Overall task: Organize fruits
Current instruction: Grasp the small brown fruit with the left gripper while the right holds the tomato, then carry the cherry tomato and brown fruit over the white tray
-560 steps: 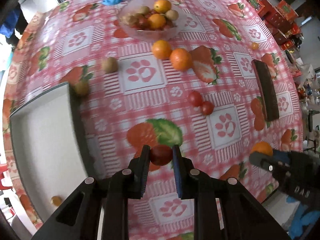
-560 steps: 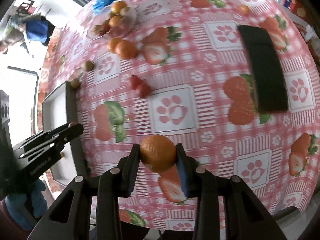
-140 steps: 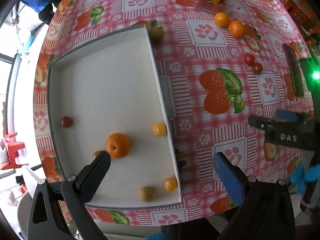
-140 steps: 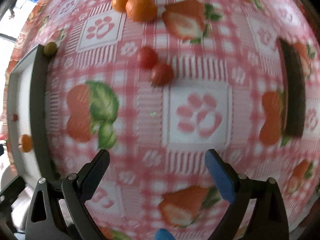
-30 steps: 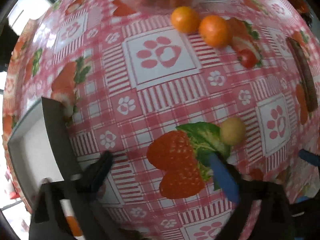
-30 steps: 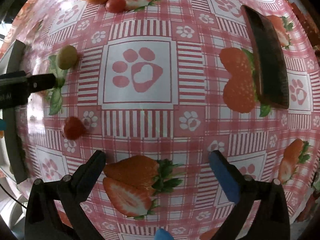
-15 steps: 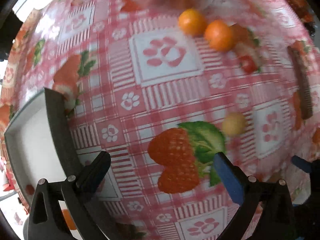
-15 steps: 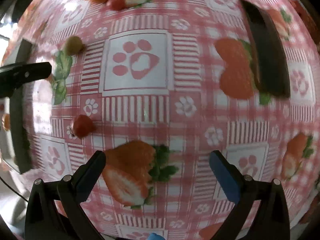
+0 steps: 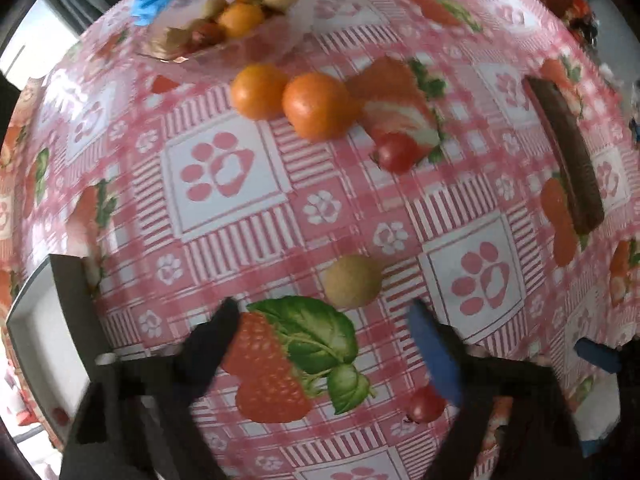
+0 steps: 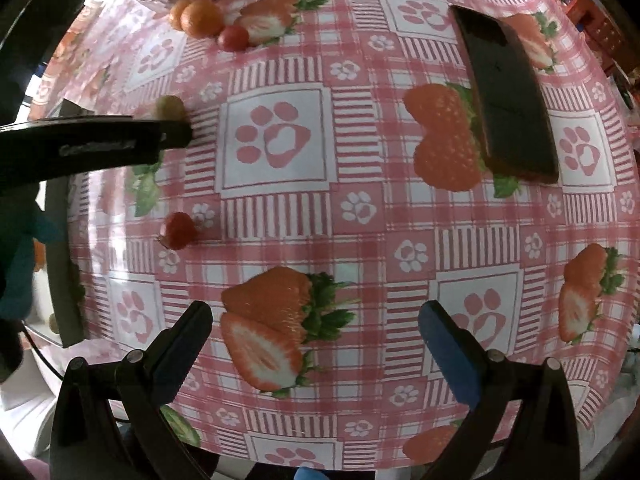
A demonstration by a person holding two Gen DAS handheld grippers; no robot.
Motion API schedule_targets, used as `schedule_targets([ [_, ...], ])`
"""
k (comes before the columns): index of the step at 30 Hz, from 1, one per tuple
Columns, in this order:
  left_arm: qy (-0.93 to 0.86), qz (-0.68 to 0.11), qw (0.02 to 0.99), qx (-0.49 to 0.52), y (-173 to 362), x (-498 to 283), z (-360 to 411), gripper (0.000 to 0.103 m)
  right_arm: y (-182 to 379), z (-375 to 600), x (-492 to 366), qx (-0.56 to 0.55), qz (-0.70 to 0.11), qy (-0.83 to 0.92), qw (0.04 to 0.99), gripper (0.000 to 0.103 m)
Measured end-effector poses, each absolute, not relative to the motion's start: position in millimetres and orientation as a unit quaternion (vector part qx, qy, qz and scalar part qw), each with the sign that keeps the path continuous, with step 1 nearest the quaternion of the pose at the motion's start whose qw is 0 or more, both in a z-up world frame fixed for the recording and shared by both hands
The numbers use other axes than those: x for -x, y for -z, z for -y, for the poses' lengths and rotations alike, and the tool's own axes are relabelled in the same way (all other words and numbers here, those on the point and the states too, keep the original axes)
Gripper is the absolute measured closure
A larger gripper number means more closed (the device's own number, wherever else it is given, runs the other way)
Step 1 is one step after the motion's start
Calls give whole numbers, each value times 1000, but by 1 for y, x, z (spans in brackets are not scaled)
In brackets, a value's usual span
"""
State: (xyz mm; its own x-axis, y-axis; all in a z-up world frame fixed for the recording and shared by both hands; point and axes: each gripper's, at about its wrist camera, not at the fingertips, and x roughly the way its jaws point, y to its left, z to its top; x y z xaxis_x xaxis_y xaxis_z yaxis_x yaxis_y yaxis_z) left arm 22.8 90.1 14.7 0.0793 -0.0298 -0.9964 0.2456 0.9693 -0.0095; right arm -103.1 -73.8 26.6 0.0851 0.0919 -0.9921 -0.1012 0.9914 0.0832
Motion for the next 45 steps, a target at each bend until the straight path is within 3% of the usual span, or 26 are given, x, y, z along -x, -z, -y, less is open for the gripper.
schedule_targets([
  [4,85,-666,738,-69,-11,-26,-83,46,-31,62,99,3,-666,-76,742,0],
  [6,86,-662,741,-67,-14,-27,-85,68,-31,52,94,3,-664,-80,743,0],
  [7,90,-662,741,-64,-15,-28,-85,74,-29,47,89,3,-664,-84,743,1],
  [11,98,-666,738,-49,-20,-31,-90,75,-25,24,76,3,-664,-98,741,4],
  [16,89,-665,741,-28,-33,-19,-115,75,-8,-17,65,10,-672,-120,731,26],
  [18,80,-663,744,-21,-36,-12,-126,75,-4,-31,61,23,-673,-118,730,28],
  [20,70,-661,747,-11,-42,-6,-139,75,-1,-43,60,49,-669,-112,733,36],
  [21,67,-660,748,-6,-45,-2,-145,75,-1,-49,59,67,-666,-105,735,49],
  [22,63,-660,749,-1,-48,1,-151,75,0,-57,58,76,-663,-104,738,71],
  [23,61,-659,749,3,-50,4,-155,75,0,-61,58,74,-663,-111,737,80],
  [31,47,-655,754,10,-65,37,-185,75,-16,-39,47,-43,-681,-130,719,79],
  [45,21,-647,762,18,-96,90,-244,75,-70,-15,61,-46,-664,-128,735,79],
])
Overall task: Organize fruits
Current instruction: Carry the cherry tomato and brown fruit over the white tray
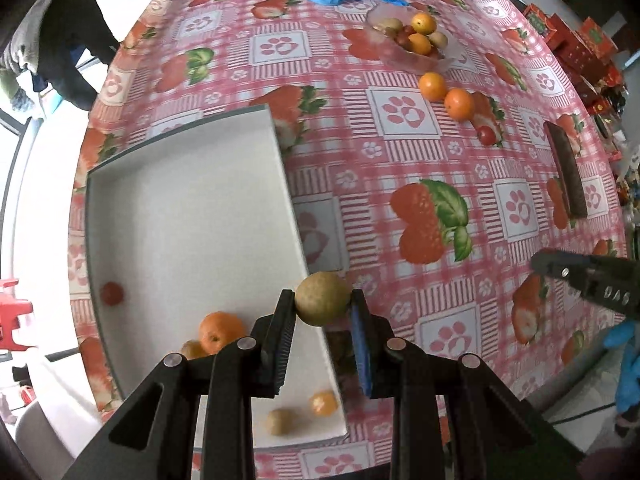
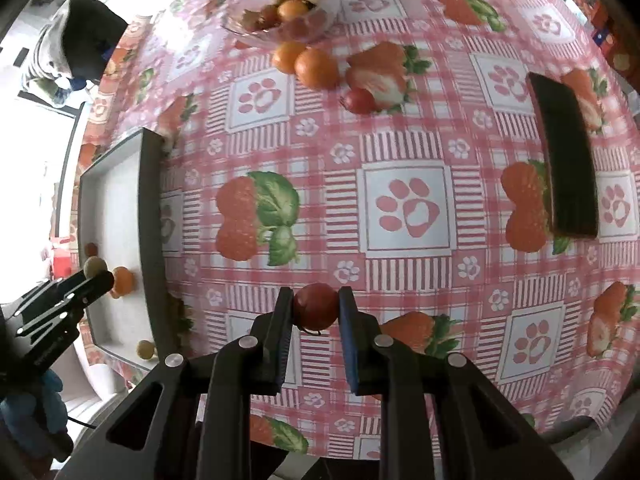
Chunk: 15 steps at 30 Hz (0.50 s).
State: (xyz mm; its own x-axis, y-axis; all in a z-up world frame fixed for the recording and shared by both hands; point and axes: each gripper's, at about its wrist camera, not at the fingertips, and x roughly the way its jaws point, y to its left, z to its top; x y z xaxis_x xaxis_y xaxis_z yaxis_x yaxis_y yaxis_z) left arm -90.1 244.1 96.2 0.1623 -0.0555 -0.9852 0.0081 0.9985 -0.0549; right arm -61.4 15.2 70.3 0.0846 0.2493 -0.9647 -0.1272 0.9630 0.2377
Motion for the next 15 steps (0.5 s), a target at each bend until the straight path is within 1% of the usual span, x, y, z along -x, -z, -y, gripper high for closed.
schedule_targets([
  [15,-29,-628,773,90,-106,116,-303,75,-104,-83,55,27,-640,-180,746,79],
])
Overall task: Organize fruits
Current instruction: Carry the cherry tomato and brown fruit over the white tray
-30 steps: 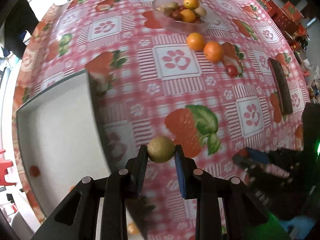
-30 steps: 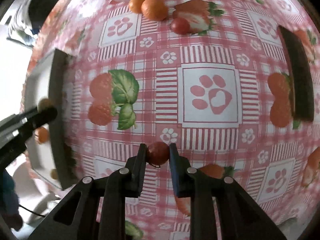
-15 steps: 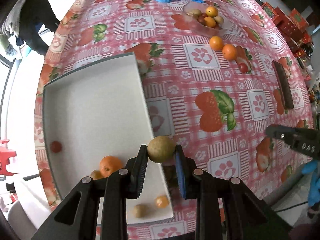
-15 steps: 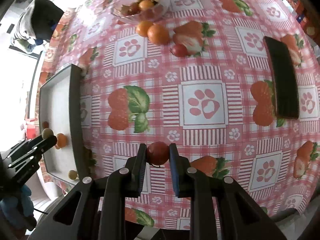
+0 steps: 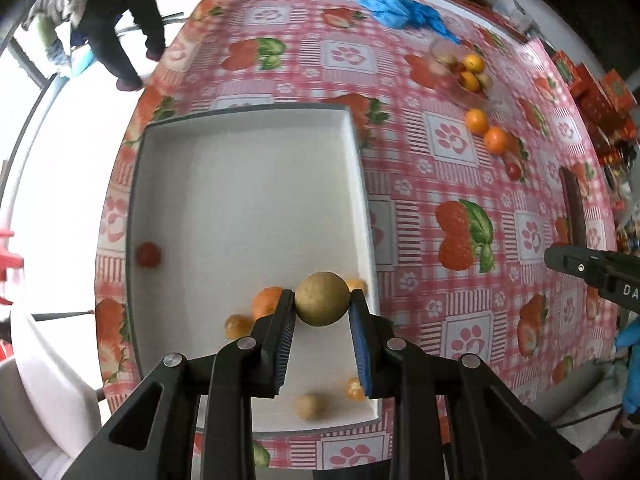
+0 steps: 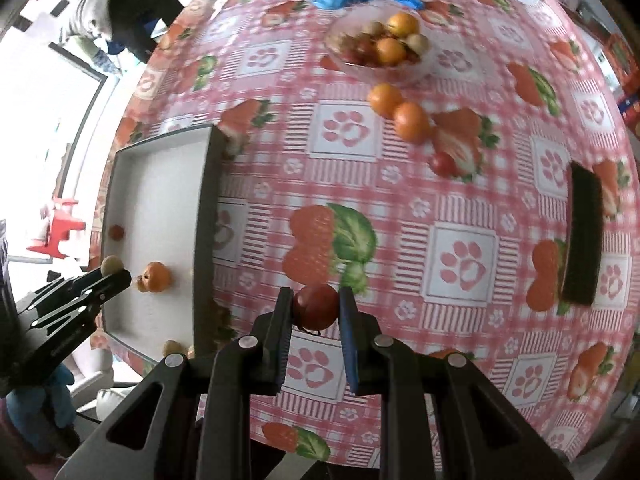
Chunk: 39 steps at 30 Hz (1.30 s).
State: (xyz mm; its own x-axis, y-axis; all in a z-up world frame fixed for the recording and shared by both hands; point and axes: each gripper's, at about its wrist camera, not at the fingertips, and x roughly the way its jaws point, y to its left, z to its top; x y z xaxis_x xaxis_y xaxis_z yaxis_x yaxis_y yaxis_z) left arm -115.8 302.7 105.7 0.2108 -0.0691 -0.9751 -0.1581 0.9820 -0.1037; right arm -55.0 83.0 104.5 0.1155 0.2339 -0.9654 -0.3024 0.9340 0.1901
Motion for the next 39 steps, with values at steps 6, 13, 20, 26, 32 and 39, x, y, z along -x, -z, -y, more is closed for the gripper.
schedule_targets([
  [6,-46,-622,774,112,-104,124,-325,75,-107,-107,56,47,-639,-195,743,79],
  [13,-61,-620,772,126,-100,134,-344,75,-108,-132,57,66,-636,-215,738,79],
  [20,-73,-623,767,137,-95,143,-361,75,-106,-158,61,82,-637,-236,730,79],
  [26,-81,-627,762,142,-90,148,-372,75,-103,-178,66,94,-638,-251,722,79],
  [32,-86,-629,759,145,-86,152,-379,75,-99,-194,71,104,-640,-264,714,79],
  [39,-86,-631,758,141,-83,154,-383,75,-97,-209,75,115,-640,-277,707,79],
])
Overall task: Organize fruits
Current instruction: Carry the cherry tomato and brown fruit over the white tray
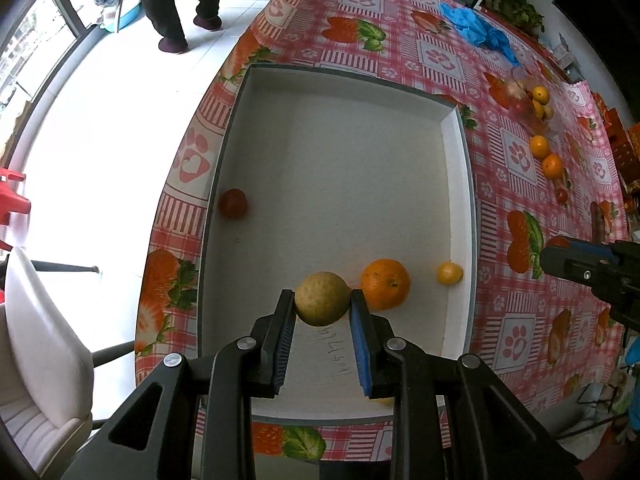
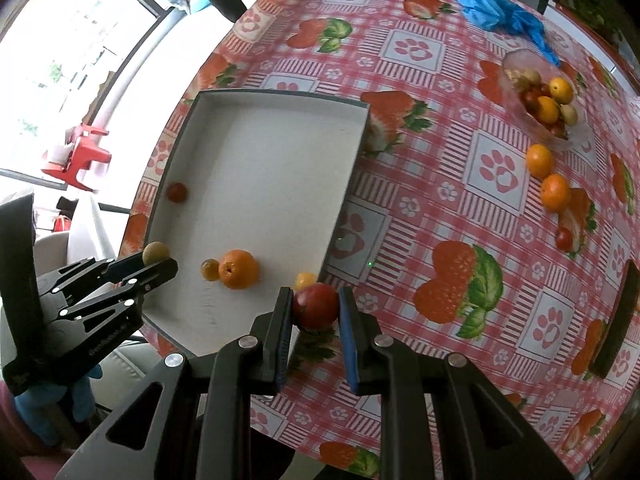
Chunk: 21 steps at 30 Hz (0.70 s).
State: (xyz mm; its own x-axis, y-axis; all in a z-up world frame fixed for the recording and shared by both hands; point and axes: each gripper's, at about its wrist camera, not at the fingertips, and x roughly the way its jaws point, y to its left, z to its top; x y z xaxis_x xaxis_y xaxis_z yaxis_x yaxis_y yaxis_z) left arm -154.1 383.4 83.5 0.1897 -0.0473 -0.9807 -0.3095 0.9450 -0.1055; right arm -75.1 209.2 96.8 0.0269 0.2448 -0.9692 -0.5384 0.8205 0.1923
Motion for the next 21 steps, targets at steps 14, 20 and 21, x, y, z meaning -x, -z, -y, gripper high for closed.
schedule_targets([
  [14,-81,-638,753,136,-76,156,-385,75,-88,-232,83,128,-648,-298,689,79],
  [20,-81,-645,748,133,-71,157,-384,75,-82,-242,82,126,-655,-305,680,79],
  [21,-80,-646,748,132,-70,157,-384,75,-81,-244,83,126,-656,-306,678,79],
])
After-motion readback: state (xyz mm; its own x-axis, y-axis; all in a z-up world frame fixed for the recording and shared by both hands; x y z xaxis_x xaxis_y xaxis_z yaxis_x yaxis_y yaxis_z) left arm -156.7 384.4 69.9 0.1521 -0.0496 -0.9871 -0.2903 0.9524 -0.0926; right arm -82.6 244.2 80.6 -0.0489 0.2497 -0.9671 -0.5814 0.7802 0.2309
